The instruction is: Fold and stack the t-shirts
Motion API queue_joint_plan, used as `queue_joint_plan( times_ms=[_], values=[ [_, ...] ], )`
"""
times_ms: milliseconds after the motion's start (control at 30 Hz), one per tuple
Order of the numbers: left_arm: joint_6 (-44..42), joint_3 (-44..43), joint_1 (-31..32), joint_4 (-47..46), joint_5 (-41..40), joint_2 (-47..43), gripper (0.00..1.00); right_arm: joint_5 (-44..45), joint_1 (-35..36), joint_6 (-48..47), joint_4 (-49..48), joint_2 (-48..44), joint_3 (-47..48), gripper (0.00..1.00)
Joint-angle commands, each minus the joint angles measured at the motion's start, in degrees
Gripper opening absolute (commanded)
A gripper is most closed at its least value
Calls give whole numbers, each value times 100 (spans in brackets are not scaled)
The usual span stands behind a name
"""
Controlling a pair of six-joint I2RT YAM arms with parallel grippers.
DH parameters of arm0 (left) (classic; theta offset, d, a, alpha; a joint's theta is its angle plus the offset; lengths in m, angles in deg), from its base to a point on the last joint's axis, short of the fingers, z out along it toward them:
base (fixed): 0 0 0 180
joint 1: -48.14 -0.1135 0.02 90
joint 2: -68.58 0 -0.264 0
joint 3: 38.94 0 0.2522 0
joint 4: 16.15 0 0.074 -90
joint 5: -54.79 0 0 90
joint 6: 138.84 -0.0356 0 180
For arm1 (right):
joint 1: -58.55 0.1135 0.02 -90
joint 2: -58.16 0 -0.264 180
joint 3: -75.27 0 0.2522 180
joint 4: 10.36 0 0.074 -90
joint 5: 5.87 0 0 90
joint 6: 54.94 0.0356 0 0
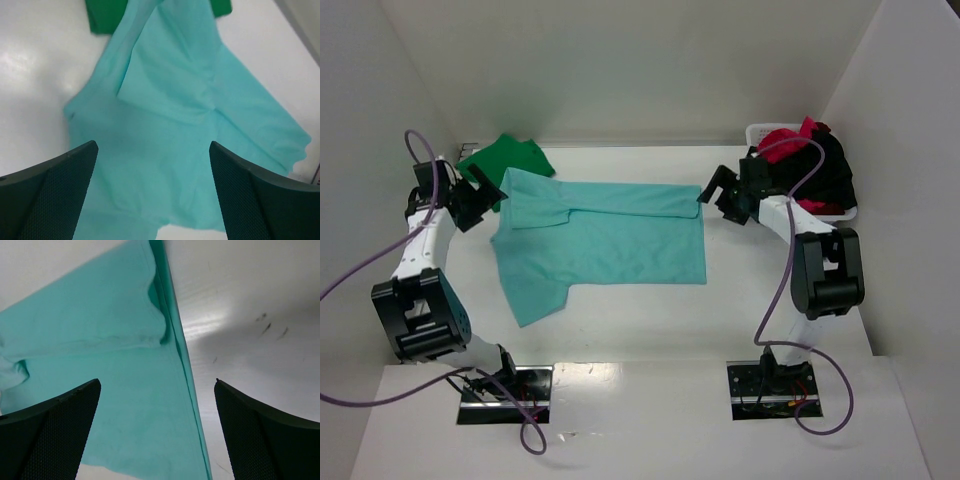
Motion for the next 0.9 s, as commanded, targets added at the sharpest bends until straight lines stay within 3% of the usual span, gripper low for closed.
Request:
queue_joint_plan(
  times_ms=[0, 267, 433, 500, 600, 733, 867],
  values=[
    [240, 510, 85, 636, -252, -931, 100, -296, -40, 88, -176, -604, -428, 100],
    [1615, 1963, 833, 1191, -1041, -2316, 100, -416, -40, 198, -297, -1192, -1181, 100],
    [3090, 2819, 1237, 1516, -2326, -4123, 100, -525, -40, 360, -438, -1452, -1450, 100],
    [3094, 2872, 1237, 1770, -2816, -4598, 100, -525, -40, 412, -491, -1600, -1511, 100],
    [2831, 2744, 1237, 1824, -2915, -4355, 100, -525, -40, 462, -552, -1707, -1565, 100],
    [2760, 2742, 1237, 1760, -2791, -3129, 100, -410, -40, 465, -552, -1848, -1617, 100],
    [2967, 2881, 1237, 1492, -2536, -2782, 100, -410, -40, 412, -445, -1909, -1617, 100]
  ],
)
